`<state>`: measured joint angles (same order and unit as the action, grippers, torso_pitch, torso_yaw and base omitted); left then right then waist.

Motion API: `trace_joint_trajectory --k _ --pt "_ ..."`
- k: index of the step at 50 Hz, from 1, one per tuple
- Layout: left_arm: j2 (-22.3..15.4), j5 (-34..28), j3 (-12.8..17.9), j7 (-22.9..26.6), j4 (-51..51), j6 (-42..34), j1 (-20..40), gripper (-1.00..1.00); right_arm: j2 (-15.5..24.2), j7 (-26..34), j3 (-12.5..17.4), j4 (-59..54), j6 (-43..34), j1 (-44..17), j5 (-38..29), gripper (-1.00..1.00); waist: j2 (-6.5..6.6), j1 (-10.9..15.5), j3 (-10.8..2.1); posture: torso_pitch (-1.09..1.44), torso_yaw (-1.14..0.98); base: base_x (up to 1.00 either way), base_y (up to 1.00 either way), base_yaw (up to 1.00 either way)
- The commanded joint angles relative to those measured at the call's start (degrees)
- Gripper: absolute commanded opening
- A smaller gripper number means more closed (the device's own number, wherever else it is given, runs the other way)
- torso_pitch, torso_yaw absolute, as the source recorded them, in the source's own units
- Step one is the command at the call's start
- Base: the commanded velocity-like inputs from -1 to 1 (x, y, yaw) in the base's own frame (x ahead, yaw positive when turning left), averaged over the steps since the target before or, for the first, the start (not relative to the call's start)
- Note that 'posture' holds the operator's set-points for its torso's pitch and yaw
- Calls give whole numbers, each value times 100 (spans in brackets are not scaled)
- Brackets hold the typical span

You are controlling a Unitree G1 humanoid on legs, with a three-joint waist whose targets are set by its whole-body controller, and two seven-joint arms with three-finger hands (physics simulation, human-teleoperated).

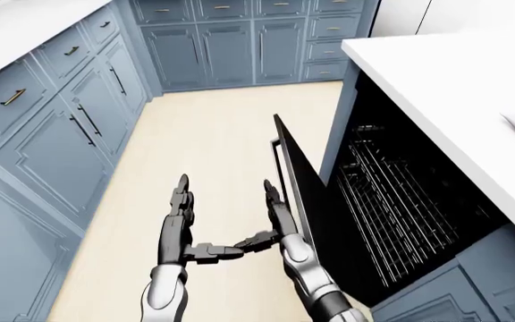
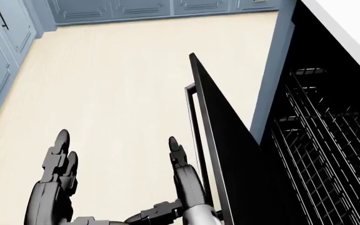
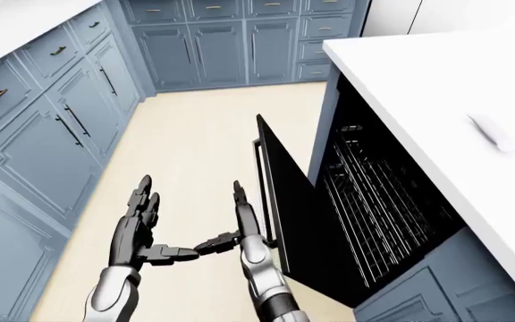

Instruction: Close the dishwasher door

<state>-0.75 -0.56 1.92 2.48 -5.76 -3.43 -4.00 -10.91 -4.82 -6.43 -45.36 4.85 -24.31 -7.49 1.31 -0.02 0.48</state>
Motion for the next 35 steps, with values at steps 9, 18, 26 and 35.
trace_joint_trajectory --k 9,18,26,35 --pt "-18 13 26 -12 -167 187 131 100 98 296 735 -2899 1809 -1270 336 100 30 -12 -149 0 0 0 0 0" --pt "-52 197 155 -18 -238 -94 233 100 279 865 1441 -3318 1595 -1095 312 100 -22 9 -152 0 0 0 0 0" --pt "-91 303 240 -7 -107 -145 339 100 411 1375 2169 -3378 1471 -883 507 100 -58 19 -148 0 0 0 0 0" --pt "-89 320 229 7 -85 -116 332 100 593 1213 2431 -3402 1119 -697 286 100 -99 29 -139 0 0 0 0 0"
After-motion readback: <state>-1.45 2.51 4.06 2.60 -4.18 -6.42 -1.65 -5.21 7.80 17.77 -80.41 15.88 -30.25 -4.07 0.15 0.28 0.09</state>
